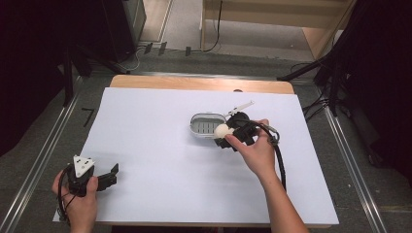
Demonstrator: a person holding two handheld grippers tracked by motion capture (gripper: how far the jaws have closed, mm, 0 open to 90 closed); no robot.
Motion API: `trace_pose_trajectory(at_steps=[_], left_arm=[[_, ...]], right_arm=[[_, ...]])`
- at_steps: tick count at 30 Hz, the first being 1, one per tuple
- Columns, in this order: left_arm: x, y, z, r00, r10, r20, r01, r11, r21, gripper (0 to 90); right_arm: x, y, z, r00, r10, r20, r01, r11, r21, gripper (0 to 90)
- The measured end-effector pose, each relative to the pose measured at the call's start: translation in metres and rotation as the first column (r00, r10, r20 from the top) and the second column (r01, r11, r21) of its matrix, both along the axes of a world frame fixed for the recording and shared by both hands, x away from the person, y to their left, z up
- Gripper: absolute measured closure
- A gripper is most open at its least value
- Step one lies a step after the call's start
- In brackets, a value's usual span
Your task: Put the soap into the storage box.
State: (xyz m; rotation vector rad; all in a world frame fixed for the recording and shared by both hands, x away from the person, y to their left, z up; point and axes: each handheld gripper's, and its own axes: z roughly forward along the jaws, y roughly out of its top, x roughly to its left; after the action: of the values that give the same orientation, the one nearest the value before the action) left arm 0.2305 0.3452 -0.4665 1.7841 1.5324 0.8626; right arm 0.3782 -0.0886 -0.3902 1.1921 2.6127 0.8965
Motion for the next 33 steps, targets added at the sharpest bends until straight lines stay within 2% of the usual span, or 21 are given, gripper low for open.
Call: trace_pose_trajectory(at_steps=[22,33], left_arm=[[0.001,0.0,0.0,1.0,0.002,-0.008,-0.002,1.0,0.003,7.4],[0.001,0.0,0.0,1.0,0.001,-0.008,-0.001,1.0,0.003,7.4]], right_arm=[[0.019,0.028,0.004,0.9998,0.017,-0.007,-0.017,0.9999,0.0,24.6],[0.034,0.034,0.001,0.9999,0.009,-0.012,-0.009,0.9998,-0.02,24.6]])
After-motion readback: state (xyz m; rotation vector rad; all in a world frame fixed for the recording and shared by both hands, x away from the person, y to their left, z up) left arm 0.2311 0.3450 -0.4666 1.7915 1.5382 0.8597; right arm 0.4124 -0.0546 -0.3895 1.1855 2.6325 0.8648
